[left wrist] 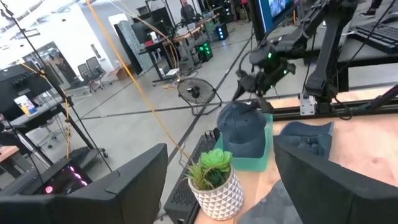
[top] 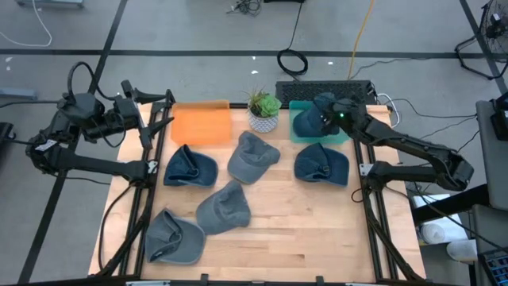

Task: Pick & Place hat
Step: Put the bottom blue cap into the light blue bin, then put the right blue cap into the light blue bin

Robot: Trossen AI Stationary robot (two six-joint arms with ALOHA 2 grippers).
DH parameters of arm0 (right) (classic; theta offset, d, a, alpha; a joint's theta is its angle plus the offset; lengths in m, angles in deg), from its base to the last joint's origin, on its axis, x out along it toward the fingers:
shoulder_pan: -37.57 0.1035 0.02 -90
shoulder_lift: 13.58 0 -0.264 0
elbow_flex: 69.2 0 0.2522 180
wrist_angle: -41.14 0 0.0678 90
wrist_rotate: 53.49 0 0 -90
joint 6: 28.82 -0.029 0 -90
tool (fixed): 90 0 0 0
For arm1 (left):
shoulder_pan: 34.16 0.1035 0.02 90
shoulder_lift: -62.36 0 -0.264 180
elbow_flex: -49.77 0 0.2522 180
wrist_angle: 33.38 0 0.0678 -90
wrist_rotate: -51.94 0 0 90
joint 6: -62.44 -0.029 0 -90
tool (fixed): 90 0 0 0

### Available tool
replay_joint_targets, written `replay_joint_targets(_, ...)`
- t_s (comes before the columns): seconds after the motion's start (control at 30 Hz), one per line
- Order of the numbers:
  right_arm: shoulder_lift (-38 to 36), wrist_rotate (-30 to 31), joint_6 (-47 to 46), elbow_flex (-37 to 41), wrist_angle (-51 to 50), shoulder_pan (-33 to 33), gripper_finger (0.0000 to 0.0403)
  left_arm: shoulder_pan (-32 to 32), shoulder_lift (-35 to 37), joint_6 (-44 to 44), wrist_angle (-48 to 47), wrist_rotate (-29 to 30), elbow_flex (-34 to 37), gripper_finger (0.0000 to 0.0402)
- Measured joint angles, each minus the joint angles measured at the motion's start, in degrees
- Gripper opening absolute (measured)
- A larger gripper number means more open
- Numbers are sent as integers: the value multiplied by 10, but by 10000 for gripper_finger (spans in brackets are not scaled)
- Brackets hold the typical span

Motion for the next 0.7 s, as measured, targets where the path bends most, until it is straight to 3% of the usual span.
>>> replay_joint_targets(0.43, -90, -14, -77, 0, 52, 40, 264, 0, 0, 0, -8, 0, 0, 308)
replay_joint_targets(0.6, -92, -90, -79, 0, 121, 68, 268, 0, 0, -4, -8, 1, 0, 308)
replay_joint_targets(0.7, -92, -101, -73, 0, 163, 93, 268, 0, 0, -2, -8, 2, 0, 308)
